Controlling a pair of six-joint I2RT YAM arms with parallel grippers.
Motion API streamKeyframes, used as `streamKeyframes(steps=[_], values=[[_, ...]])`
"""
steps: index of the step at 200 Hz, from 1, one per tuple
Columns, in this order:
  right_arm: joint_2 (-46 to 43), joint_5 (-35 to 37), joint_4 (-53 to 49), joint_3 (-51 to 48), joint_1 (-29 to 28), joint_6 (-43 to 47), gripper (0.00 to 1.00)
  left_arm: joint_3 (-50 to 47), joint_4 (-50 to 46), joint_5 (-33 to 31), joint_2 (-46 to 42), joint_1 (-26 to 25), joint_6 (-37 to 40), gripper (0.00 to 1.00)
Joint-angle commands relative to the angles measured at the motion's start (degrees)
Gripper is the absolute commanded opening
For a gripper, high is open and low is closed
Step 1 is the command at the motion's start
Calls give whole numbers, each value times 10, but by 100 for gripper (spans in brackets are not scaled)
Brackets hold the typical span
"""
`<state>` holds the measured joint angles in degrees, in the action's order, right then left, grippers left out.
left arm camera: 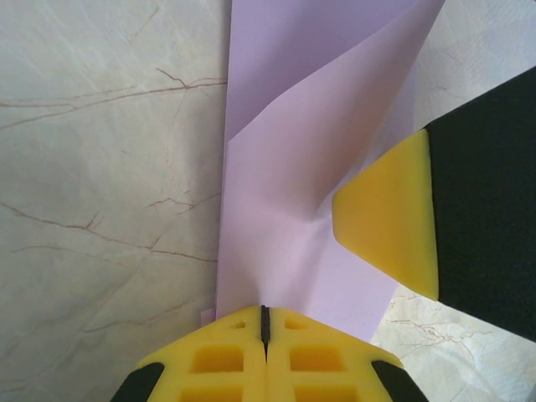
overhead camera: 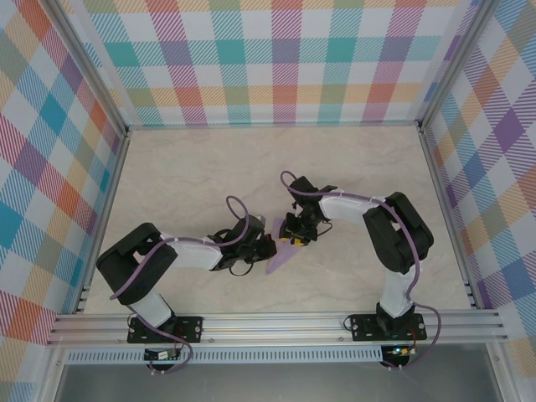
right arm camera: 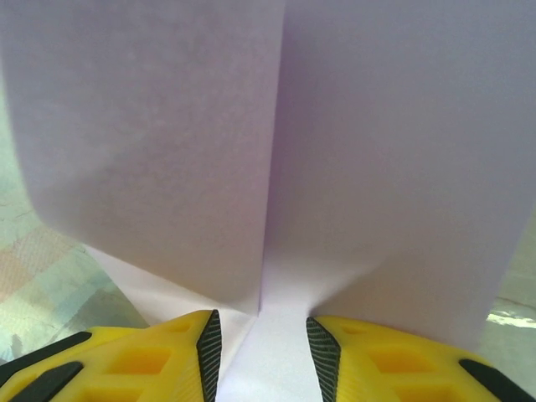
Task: Fold a paper plane with a square sheet of paper (pick it up from the middle)
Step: Fourth fold the wing at the center of the table.
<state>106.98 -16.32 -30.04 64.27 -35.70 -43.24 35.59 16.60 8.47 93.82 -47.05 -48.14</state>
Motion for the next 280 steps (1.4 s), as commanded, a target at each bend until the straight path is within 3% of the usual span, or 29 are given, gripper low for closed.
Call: streamKeyframes(steps=[1,56,102,153,191,226,280], values=[[4,63,-35,-27,1,4,39,15,-19,6,-6,6,18,3],[-47,38,-21,-8,2,30,42,14,-19,9,-38,6,21,7],[-51,1,26,-24,3,30,45,-3,-6,13,-88,6,17,22],[-50,-2,33,-27,3,22,45,-55,-20,-55,-149,6,-12,40],[-55,1,34,-34,3,14,45,-79,53,-16,-146,5,-15,49],[-65,7,36,-42,4,9,45,-61,63,3,-111,3,-1,48],[-74,8,34,-47,4,10,44,-35,95,34,-47,0,6,38]])
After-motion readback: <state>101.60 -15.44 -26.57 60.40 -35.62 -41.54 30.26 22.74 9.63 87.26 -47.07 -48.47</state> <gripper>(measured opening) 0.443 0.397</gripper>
